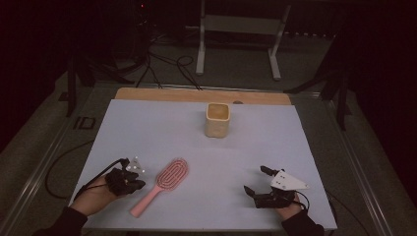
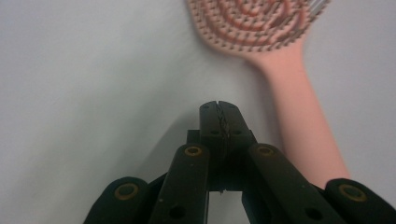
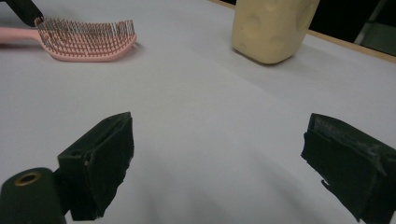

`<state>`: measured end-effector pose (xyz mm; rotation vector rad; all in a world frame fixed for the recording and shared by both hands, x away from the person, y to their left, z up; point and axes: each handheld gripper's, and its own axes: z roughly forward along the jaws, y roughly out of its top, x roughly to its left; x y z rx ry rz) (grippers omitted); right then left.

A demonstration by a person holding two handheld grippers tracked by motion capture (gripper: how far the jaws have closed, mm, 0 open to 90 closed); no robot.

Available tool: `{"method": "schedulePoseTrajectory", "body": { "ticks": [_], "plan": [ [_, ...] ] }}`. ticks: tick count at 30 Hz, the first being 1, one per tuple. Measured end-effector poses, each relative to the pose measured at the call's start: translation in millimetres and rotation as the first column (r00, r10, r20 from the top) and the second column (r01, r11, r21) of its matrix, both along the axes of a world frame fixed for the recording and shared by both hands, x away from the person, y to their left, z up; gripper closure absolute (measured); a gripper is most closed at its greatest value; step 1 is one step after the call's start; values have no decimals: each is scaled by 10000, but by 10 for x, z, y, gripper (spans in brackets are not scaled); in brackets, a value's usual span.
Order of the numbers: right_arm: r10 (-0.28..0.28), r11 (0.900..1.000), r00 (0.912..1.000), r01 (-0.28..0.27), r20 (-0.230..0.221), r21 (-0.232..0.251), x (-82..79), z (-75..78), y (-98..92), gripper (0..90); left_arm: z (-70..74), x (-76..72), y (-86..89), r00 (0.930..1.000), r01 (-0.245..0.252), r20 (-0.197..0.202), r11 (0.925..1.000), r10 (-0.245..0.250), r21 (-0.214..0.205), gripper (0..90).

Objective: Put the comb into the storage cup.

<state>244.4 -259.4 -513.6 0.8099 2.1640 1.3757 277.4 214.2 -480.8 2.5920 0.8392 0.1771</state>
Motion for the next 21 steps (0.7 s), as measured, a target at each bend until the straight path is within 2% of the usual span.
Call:
{"method": "schedulePoseTrajectory", "body": {
  "ticks": [4,8,17,21],
  "plan": [
    [-91,9999,10000,91,-3,56,-1,2,-3,89,48,-5,8,9996,-269,-23,9996,269,-9,896],
    [-172,9998,9998,171,65,87,10,4,-12,88,127,-17,12,9989,-450,-124,9986,447,-284,895],
    [-243,9997,9997,242,86,97,6,11,-11,88,335,-90,-79,9986,-534,-36,9971,533,-543,894],
    [-223,9997,9997,222,105,50,7,9,-11,89,432,-128,-130,9959,-909,-65,9943,907,-560,893]
  ]
}}
